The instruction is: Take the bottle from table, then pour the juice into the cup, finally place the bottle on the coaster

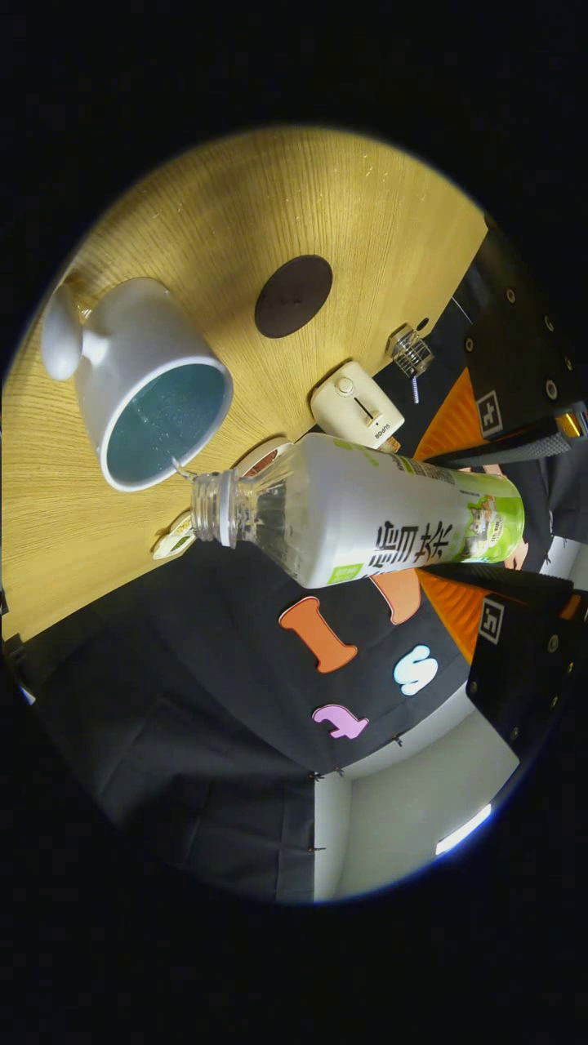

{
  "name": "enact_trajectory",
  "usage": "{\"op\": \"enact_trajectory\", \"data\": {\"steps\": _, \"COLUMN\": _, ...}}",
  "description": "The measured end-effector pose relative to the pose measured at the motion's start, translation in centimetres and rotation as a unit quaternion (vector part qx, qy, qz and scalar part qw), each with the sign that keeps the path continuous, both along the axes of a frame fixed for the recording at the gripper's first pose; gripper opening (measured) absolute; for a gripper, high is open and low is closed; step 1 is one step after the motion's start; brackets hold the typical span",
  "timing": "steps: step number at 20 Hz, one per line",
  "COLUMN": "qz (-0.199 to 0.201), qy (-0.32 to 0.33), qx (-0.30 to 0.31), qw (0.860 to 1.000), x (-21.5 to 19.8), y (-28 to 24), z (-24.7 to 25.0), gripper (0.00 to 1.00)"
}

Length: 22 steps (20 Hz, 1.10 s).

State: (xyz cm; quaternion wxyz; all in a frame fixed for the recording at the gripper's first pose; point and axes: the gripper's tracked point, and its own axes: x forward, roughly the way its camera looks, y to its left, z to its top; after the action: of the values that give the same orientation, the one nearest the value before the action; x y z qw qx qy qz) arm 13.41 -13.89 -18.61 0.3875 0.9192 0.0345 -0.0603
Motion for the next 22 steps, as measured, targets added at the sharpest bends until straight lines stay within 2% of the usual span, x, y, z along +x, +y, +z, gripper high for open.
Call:
{"op": "enact_trajectory", "data": {"steps": 9, "qz": -0.009, "qy": -0.005, "qx": 0.022, "qw": 1.000, "x": -0.2, "y": -0.6, "z": 0.5, "gripper": 0.56}}
{"op": "enact_trajectory", "data": {"steps": 14, "qz": -0.004, "qy": -0.001, "qx": 0.012, "qw": 1.000, "x": -0.2, "y": -0.3, "z": 0.2, "gripper": 0.56}}
{"op": "enact_trajectory", "data": {"steps": 16, "qz": 0.008, "qy": 0.014, "qx": -0.009, "qw": 1.000, "x": -0.1, "y": 0.3, "z": -0.5, "gripper": 0.56}}
{"op": "enact_trajectory", "data": {"steps": 18, "qz": 0.037, "qy": 0.041, "qx": -0.055, "qw": 0.997, "x": -0.3, "y": 1.6, "z": -2.1, "gripper": 0.56}}
{"op": "enact_trajectory", "data": {"steps": 22, "qz": 0.088, "qy": 0.074, "qx": -0.158, "qw": 0.981, "x": -1.4, "y": 2.6, "z": -4.7, "gripper": 0.56}}
